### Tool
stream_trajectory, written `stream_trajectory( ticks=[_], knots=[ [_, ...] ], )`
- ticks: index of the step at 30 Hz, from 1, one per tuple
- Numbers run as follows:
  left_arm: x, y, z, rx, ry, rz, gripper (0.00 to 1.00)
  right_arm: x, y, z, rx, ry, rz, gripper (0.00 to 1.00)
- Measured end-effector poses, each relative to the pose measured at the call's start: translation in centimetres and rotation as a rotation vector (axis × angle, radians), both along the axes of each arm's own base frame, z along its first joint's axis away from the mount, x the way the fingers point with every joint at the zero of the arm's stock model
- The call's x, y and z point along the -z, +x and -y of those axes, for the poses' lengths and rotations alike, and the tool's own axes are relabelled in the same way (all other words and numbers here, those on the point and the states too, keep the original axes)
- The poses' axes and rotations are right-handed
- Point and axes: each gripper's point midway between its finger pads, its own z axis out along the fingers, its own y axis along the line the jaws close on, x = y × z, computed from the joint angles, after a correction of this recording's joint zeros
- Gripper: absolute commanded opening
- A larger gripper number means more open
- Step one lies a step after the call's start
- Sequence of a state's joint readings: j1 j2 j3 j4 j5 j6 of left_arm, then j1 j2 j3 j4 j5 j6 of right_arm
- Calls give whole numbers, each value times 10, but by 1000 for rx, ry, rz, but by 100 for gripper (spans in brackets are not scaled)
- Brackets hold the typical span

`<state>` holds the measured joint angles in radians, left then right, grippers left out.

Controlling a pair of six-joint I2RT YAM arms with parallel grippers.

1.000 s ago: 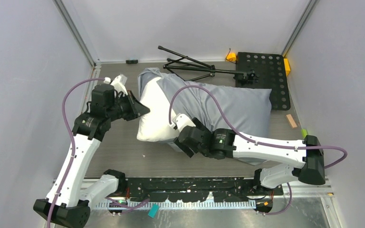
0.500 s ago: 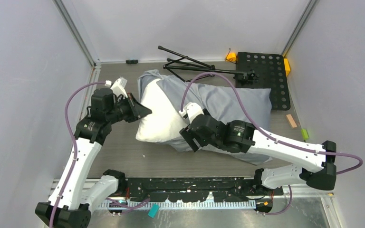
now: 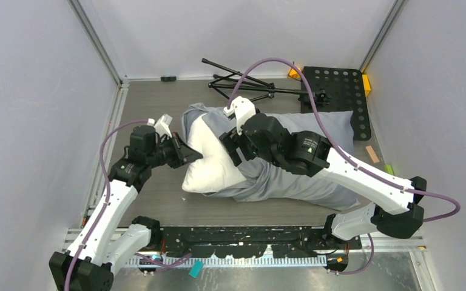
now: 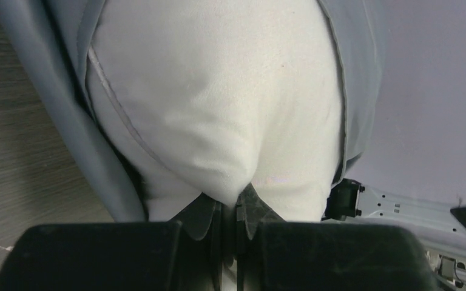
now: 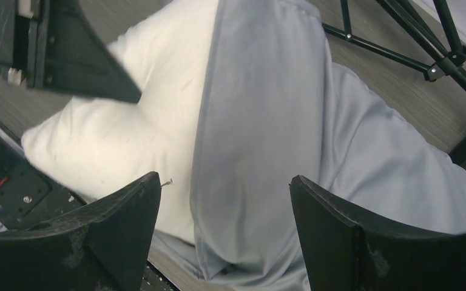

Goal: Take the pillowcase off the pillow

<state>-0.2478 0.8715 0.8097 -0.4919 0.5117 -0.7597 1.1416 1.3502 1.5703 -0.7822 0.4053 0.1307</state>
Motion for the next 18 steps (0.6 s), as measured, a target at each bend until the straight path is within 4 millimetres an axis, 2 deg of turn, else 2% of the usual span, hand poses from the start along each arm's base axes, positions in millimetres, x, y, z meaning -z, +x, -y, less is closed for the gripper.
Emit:
stream_trajectory(
  ticks=[6, 7, 9, 10, 13, 14, 18],
  knots=[
    [2, -28, 29, 125, -14, 12, 0, 6, 25, 9, 92, 22, -39, 84],
    [2, -34, 35, 157, -14, 17, 10, 8, 31, 12, 119, 27, -45, 85],
    [3, -45, 45, 210, -6, 24, 46, 9, 38, 18, 155, 34, -52, 85],
    [4, -48, 47, 229, 6, 34, 59, 9, 41, 20, 172, 38, -54, 86],
    [9, -49, 42, 217, 56, 57, 86, 13, 47, 27, 208, 41, -63, 86],
    [11, -47, 37, 196, 78, 67, 90, 14, 47, 27, 210, 40, -68, 86],
    [10, -34, 17, 88, 122, 93, 91, 18, 44, 29, 209, 28, -85, 86]
  ],
)
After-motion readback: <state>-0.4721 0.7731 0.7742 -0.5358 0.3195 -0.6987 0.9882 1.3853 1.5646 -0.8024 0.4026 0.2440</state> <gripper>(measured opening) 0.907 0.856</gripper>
